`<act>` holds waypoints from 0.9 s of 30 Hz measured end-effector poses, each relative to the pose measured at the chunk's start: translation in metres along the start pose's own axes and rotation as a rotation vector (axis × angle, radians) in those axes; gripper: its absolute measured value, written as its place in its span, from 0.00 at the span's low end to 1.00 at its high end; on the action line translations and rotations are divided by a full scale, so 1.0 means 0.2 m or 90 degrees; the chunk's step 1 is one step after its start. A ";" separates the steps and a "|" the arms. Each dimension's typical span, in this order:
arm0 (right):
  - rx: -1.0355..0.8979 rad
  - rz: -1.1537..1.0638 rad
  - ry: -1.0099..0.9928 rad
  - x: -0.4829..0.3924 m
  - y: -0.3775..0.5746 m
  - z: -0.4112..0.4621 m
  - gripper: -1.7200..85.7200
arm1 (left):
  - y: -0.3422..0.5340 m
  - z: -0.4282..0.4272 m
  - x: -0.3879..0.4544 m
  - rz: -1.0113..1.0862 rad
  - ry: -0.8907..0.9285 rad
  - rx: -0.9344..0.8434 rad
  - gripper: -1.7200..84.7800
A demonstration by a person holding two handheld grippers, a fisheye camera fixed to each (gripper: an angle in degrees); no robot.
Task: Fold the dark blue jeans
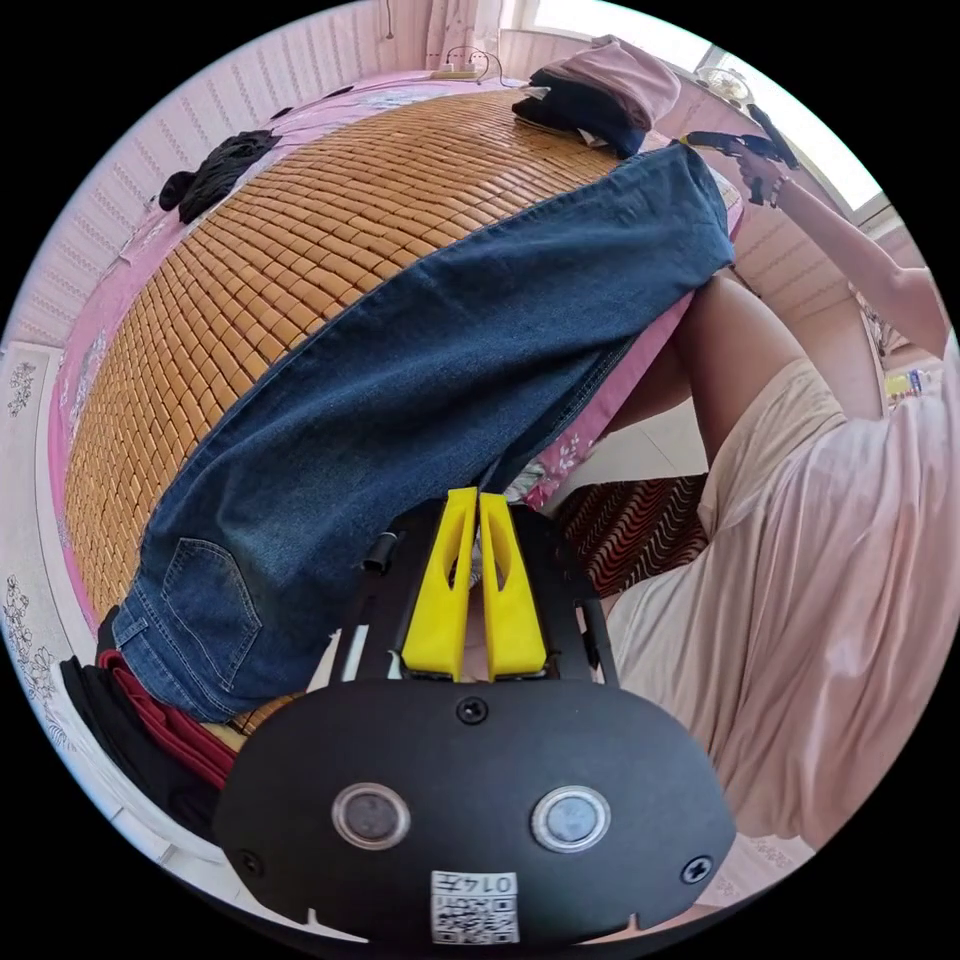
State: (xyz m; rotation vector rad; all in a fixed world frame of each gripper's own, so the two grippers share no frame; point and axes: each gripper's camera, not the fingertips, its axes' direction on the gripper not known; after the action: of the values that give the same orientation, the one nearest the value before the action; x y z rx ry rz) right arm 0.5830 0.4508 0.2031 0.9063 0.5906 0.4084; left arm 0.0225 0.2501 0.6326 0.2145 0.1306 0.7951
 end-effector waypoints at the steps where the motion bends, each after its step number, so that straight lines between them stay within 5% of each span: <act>1: 0.003 0.001 -0.003 0.00 -0.05 0.01 0.02 | -0.01 -0.02 -0.01 -0.006 0.001 0.011 0.01; 6: -0.129 0.055 0.114 0.05 -0.05 0.25 0.06 | -0.05 0.13 0.01 0.004 -0.006 -0.044 0.01; 9: -0.079 0.113 0.114 0.16 0.16 0.14 0.09 | -0.03 0.16 0.03 0.014 -0.020 -0.045 0.01; 15: -0.078 0.372 -0.100 0.46 0.80 0.12 0.15 | 0.05 0.14 0.00 -0.010 0.005 -0.017 0.01; 18: -0.101 0.467 -0.259 0.50 0.95 0.28 0.09 | 0.08 0.11 0.00 -0.010 0.009 -0.006 0.01; 20: -0.082 0.478 -0.335 0.49 0.95 0.30 0.05 | 0.11 0.08 -0.01 -0.003 0.010 0.002 0.01; 23: -0.032 0.384 -0.281 0.44 0.90 0.18 0.03 | 0.15 0.02 -0.01 0.006 -0.003 0.019 0.01; 27: -0.126 0.380 -0.225 0.44 0.93 0.34 0.02 | 0.18 0.05 -0.02 0.015 -0.020 -0.007 0.01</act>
State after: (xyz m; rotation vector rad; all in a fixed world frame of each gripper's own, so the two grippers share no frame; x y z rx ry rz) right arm 0.6788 0.5619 0.3625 0.9267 -0.0581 0.8054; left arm -0.0024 0.2705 0.6516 0.2182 0.0946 0.8157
